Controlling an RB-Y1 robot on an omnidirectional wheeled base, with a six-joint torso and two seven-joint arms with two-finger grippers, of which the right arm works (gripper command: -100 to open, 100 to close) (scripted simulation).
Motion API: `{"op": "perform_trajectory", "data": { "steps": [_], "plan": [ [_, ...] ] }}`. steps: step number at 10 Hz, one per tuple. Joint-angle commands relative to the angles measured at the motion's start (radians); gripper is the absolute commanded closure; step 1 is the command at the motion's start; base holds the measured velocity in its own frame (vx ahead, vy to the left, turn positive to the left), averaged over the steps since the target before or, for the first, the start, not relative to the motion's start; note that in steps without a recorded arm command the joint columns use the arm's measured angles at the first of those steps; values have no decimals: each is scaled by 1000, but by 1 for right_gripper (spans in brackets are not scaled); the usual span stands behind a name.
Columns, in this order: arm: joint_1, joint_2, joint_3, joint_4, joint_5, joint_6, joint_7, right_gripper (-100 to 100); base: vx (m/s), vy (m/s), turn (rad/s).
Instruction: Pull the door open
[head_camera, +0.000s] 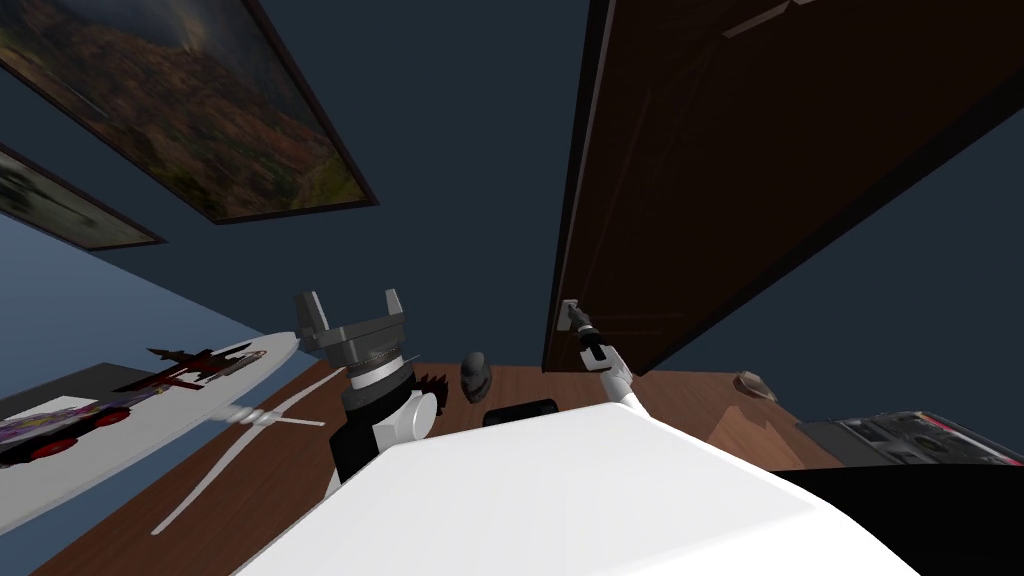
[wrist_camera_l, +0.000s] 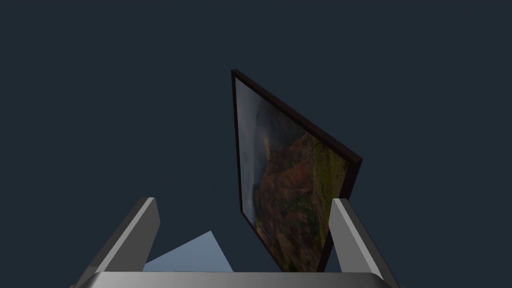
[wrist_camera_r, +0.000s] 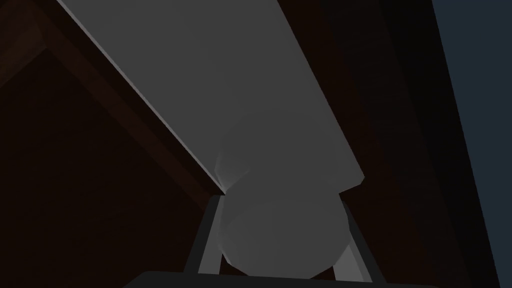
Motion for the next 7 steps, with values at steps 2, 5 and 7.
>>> {"op": "perform_trajectory", "data": {
  "steps": [2,5,7],
  "plan": [
    [4,-13,26,-7,-49,-7,-72,100,-25,-7,22],
    [14,-33,52,-14,-111,-8,-140,100,-22,-5,18],
    [19,-43,66,-17,-144,-9,-191,100,-23,-7,26]
  ]
}}
